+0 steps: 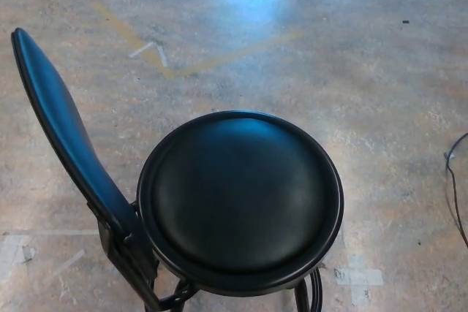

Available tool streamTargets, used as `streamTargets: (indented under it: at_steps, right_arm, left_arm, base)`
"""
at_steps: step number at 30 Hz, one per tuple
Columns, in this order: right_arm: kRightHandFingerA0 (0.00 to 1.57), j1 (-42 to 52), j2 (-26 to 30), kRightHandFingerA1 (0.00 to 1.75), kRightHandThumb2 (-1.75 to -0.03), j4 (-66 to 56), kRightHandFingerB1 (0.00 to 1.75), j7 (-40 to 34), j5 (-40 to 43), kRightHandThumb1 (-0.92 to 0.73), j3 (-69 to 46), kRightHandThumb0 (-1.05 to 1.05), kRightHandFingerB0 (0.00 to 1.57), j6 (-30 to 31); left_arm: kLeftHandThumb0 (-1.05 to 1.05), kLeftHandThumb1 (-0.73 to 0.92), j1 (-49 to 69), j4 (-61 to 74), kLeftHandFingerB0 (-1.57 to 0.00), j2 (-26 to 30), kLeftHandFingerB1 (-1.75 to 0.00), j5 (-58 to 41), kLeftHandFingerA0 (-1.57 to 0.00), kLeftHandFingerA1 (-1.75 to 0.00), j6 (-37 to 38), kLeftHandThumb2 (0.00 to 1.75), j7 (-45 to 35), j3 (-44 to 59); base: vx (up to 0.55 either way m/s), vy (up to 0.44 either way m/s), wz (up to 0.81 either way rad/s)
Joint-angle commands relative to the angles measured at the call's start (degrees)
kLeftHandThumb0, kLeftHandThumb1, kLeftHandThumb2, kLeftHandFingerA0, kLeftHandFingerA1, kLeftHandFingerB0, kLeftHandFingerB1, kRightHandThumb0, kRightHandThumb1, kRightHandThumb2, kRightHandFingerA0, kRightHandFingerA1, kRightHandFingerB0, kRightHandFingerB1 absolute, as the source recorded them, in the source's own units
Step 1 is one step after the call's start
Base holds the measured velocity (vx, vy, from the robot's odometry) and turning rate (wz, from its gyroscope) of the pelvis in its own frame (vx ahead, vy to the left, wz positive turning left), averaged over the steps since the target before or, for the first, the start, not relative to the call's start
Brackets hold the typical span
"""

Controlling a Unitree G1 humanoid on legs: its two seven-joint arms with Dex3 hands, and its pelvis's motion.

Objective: Use the right hand to rotate the back of the chair to its left.

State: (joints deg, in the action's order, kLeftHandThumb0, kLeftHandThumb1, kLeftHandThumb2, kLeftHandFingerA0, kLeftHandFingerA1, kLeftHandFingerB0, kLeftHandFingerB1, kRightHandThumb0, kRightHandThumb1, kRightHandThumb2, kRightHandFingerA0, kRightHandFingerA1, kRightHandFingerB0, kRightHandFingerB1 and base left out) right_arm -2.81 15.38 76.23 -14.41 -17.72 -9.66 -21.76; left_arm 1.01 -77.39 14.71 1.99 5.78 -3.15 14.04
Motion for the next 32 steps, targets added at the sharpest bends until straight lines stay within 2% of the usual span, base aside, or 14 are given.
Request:
streamTargets:
  at_steps: [1, 6, 12, 14, 15, 19, 20, 22, 23, 24, 26, 28, 29, 32]
  right_arm:
    - [0.13, 1.6, -1.86, 0.45, -0.91, 1.3, 0.4, 3.17, 5.05, -0.66, -2.45, -0.7, 0.09, 5.31]
    - [0.01, 3.23, -3.56, 0.5, -1.09, 1.33, 0.49, 8.09, 9.57, -0.57, -6.66, -0.35, 0.0, 7.74]
    - [0.31, 4.63, -4.64, 0.43, -0.63, 1.05, 0.34, 12.2, 14.12, -0.8, -12.11, -0.55, 0.28, 8.43]
    - [0.38, 4.96, -4.51, 0.6, -1.02, 0.89, 0.49, 11.58, 12.86, -0.64, -11.25, -0.53, 0.22, 8.2]
    - [0.43, 4.83, -4.49, 0.47, -0.64, 0.74, 0.39, 11.64, 12.81, -0.83, -11.13, -0.54, 0.41, 8.21]
    - [0.43, 4.7, -4.27, 0.44, -0.65, 0.6, 0.37, 12.04, 12.95, -0.83, -10.76, -0.56, 0.39, 8.62]
    - [0.38, 4.48, -4.31, 0.59, -1.03, 0.62, 0.49, 12.31, 13.34, -0.66, -10.85, -0.56, 0.23, 9.14]
    - [0.36, 4.36, -4.43, 0.58, -1.02, 0.72, 0.47, 12.58, 14.04, -0.65, -11.21, -0.57, 0.19, 10.04]
    - [0.41, 4.35, -4.56, 0.46, -0.66, 0.65, 0.37, 12.66, 13.97, -0.79, -10.93, -0.6, 0.34, 9.84]
    - [0.39, 4.4, -4.58, 0.6, -1.02, 0.6, 0.48, 12.91, 14.15, -0.65, -10.86, -0.56, 0.22, 9.99]
    - [0.39, 4.4, -4.46, 0.6, -1.02, 0.59, 0.49, 12.81, 13.82, -0.66, -10.31, -0.58, 0.24, 10.17]
    - [0.42, 4.39, -4.39, 0.48, -0.65, 0.56, 0.37, 12.89, 13.92, -0.79, -10.06, -0.6, 0.35, 10.34]
    - [0.39, 4.37, -4.37, 0.61, -1.03, 0.57, 0.49, 12.81, 13.93, -0.64, -9.94, -0.55, 0.23, 10.49]
    - [0.39, 4.75, -4.5, 0.61, -1.03, 0.16, 0.49, 14.11, 14.99, -0.65, -10.43, -0.58, 0.23, 9.75]
  left_arm:
    - [-0.68, 0.86, 0.39, -0.19, -0.5, -0.11, -0.39, -0.46, -0.52, -0.43, -0.52, 0.66, -0.36, 0.4]
    - [-0.67, 0.85, 0.25, -0.19, -0.5, -0.03, -0.39, 0.1, -0.53, -0.43, -0.72, 0.66, 0.3, 0.0]
    - [-0.62, 0.9, 0.46, -0.1, -0.5, 0.0, -0.39, 1.04, -0.56, -0.44, -0.16, 0.67, 1.38, -1.17]
    - [-0.61, 0.91, 0.81, -0.09, -0.49, 0.18, -0.39, 1.72, -0.55, -0.44, -0.08, 0.68, 1.56, -2.11]
    - [-0.59, 0.9, 0.66, -0.19, -0.49, 0.16, -0.39, 1.43, -0.54, -0.44, -0.42, 0.67, 1.55, -1.96]
    - [-0.59, 0.89, 0.46, -0.28, -0.5, 0.06, -0.4, 1.18, -0.56, -0.45, -0.82, 0.67, 1.94, -2.19]
    - [-0.58, 0.88, 0.41, -0.33, -0.51, 0.07, -0.4, 1.54, -0.57, -0.45, -0.67, 0.67, 2.3, -2.57]
    - [-0.57, 0.89, 0.24, -0.35, -0.51, 0.22, -0.4, 1.95, -0.56, -0.44, -0.9, 0.67, 2.36, -3.05]
    - [-0.51, 0.71, 0.21, -0.3, -0.36, 0.21, -0.53, 1.54, -0.52, -0.63, -0.96, 1.09, 2.16, -2.74]
    - [-0.56, 0.88, 0.29, -0.29, -0.5, 0.21, -0.4, 1.41, -0.56, -0.44, -0.98, 0.66, 2.09, -2.66]
    - [-0.49, 0.69, 0.34, -0.31, -0.35, 0.16, -0.54, 1.14, -0.52, -0.63, -1.32, 1.09, 2.21, -2.39]
    - [-0.56, 0.88, 0.4, -0.36, -0.5, 0.21, -0.39, 1.26, -0.56, -0.44, -1.37, 0.66, 2.11, -2.38]
    - [-0.56, 0.89, 0.54, -0.36, -0.52, 0.21, -0.4, 1.66, -0.56, -0.44, -1.11, 0.67, 2.45, -2.69]
    - [-0.57, 0.9, 0.65, -0.32, -0.53, 0.29, -0.4, 2.42, -0.58, -0.44, -0.79, 0.67, 2.62, -3.35]
  base:
    - [0.0, 0.0, 0.0]
    - [0.0, 0.0, 0.0]
    - [0.0, 0.0, 0.0]
    - [0.0, 0.0, 0.0]
    - [0.0, 0.0, 0.0]
    - [0.0, 0.0, 0.0]
    - [0.0, 0.0, 0.0]
    - [0.0, 0.0, 0.0]
    - [0.0, 0.0, 0.0]
    - [0.0, 0.0, 0.0]
    - [0.0, 0.0, 0.0]
    - [0.0, 0.0, 0.0]
    - [0.0, 0.0, 0.0]
    - [0.0, 0.0, 0.0]
